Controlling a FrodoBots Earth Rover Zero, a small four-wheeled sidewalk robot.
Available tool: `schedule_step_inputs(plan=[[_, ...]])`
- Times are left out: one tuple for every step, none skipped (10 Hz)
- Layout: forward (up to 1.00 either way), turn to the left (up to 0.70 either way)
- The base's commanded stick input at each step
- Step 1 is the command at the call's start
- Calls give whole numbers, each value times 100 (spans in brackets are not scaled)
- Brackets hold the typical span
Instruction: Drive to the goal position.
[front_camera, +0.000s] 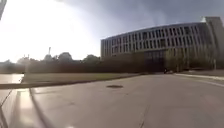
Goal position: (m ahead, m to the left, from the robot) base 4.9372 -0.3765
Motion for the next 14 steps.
schedule_step_inputs(plan=[[70, 0], [70, 0], [70, 0], [70, 0], [70, 0], [70, 0], [70, 0], [70, 0], [70, 0], [70, 0], [70, 0], [70, -8], [70, -35], [70, -35]])
